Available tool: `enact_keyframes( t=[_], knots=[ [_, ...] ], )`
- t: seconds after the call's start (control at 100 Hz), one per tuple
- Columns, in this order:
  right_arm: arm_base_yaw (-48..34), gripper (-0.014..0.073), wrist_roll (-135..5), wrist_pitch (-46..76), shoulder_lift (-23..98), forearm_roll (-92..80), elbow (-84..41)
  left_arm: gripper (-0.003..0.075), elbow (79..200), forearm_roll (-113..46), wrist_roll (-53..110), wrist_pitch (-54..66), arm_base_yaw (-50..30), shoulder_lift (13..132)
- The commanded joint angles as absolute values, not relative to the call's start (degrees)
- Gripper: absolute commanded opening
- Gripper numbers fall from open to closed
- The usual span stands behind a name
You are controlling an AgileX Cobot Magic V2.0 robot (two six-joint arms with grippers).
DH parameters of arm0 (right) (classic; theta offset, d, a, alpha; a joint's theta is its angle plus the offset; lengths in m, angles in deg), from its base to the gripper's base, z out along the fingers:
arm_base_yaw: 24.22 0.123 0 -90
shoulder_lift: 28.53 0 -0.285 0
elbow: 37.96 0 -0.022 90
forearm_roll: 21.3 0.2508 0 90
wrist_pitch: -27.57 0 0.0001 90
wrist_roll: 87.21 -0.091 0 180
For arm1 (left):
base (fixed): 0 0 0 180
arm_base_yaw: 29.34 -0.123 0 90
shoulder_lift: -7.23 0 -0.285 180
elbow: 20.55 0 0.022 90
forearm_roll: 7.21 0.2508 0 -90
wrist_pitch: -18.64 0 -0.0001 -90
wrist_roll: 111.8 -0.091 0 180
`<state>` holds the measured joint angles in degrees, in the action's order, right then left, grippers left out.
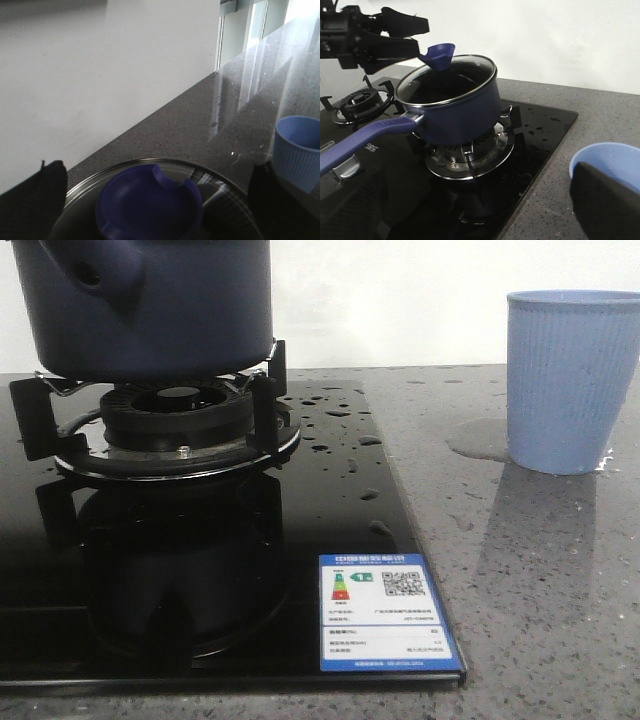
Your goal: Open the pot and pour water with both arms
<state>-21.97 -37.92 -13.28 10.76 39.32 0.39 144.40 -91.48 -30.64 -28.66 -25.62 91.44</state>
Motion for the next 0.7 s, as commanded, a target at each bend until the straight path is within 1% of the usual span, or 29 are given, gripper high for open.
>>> enact_keyframes(
  t=[0.0, 0.36, 0.69],
  knots=[
    [-21.3, 0.0652, -37.4, -11.2, 11.4, 40.4, -1.4, 0.0661, 146.3, -94.6, -33.6, -28.2, -25.0, 91.4],
    [-21.2, 0.0652, -37.4, -11.0, 11.4, 39.5, -1.4, 0.0661, 146.5, -101.7, -36.3, -27.5, -25.0, 97.6],
    [-21.2, 0.0652, -37.4, -10.8, 11.4, 38.2, -1.4, 0.0659, 149.2, -101.8, -36.3, -28.3, -22.6, 100.8]
  ],
)
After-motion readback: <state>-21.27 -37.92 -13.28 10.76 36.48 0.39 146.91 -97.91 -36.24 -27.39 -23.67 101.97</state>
